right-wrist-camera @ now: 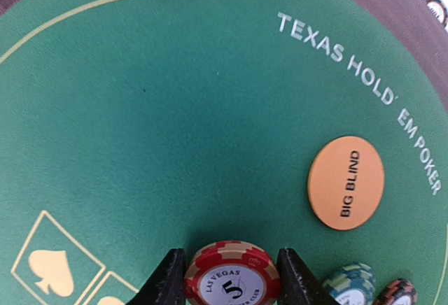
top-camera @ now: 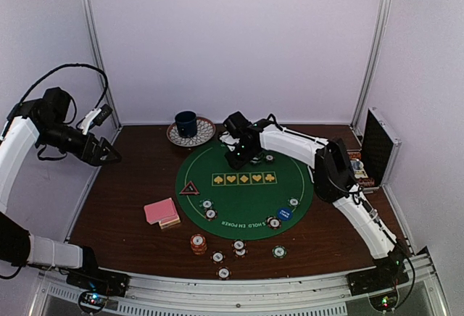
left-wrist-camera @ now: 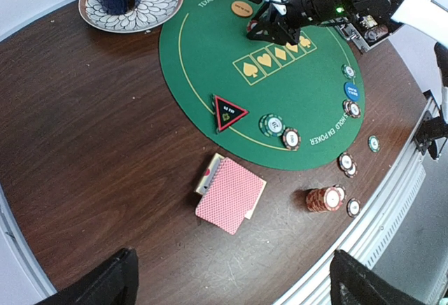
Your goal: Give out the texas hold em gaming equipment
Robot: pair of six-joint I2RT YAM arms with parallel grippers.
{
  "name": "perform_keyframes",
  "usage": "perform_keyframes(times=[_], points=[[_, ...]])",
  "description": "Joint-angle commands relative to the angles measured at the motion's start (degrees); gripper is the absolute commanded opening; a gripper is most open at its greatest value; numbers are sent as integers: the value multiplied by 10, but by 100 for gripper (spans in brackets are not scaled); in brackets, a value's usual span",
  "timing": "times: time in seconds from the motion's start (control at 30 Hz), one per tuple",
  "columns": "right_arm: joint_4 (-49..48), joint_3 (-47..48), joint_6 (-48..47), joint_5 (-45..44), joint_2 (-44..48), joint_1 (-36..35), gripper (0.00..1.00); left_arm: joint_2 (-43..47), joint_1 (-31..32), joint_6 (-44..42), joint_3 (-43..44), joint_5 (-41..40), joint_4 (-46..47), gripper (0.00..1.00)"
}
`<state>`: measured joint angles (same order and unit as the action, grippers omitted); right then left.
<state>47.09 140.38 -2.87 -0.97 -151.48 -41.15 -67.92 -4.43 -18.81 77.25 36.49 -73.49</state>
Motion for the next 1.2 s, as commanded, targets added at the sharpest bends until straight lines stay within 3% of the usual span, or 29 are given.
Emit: perform_keyframes(times=[0.0, 0.4, 0.87, 1.17], points=[[-5, 17, 0, -13, -22, 8, 15, 5, -3, -5, -1, 12, 3, 98], [1, 25, 11, -17, -36, 18, 17, -2, -3, -4, 1, 8, 3, 98], [-19, 7, 18, -1, -6, 16, 65, -10, -3, -1, 2, -3, 3, 98], [-27, -13, 7, -2, 57, 0, 75, -18, -3, 4, 6, -11, 3, 98]])
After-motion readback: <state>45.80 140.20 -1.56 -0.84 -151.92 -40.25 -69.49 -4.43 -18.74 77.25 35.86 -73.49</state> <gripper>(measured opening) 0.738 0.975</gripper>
